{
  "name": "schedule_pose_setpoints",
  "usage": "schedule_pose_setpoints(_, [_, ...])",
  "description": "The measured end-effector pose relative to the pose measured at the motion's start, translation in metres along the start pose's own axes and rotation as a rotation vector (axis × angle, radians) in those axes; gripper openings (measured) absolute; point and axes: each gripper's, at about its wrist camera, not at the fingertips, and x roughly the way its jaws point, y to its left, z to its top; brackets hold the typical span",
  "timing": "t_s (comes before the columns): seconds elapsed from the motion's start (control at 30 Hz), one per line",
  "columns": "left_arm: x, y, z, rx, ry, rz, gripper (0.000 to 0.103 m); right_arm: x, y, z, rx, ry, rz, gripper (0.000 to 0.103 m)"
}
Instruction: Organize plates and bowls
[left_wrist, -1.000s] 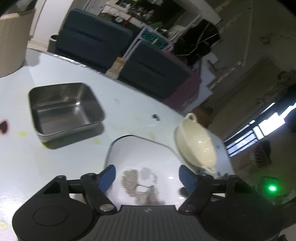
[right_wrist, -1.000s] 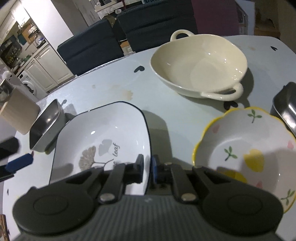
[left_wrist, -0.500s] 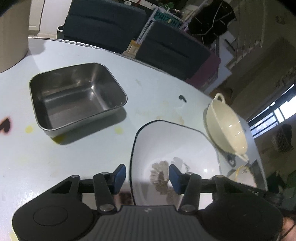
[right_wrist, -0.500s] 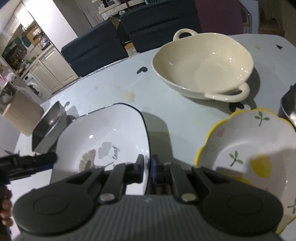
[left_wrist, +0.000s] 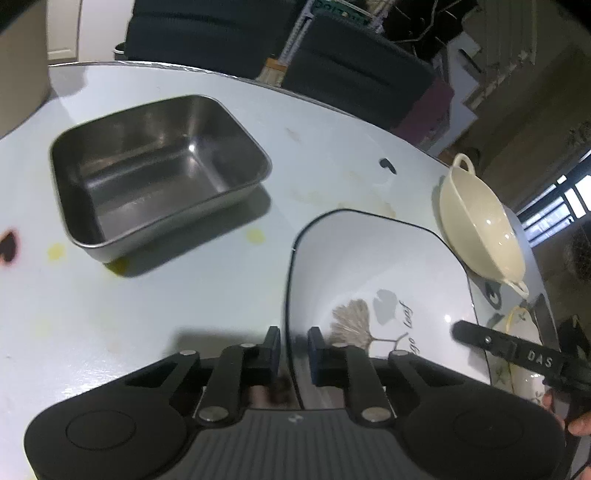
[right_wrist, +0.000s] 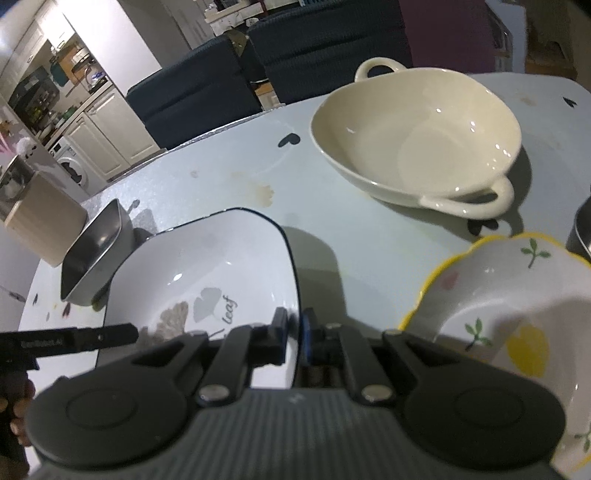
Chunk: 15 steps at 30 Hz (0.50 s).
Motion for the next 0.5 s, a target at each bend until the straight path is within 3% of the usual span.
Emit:
schedule_pose_setpoints(0.1, [-0.001,-0.005,-0.002,0.036,-0.024,0.018,0.015,0.0,0.001,0.0,-0.008,0.001,-0.009,0.011])
schedule_pose_setpoints(0.23, [-0.007,-0.011,-0.002,0.059,-0.045,0.038,0.014,-0.002,0.014,-0.007,-0.14,-0.004,-0.057,0.013])
schedule_pose_setpoints(0.5, [-0.047,-0.032,-0.006,0.099,-0.132,0.048,0.014,-0.033,0.018,-0.009,-0.165,-0.053,-0.041,0.013])
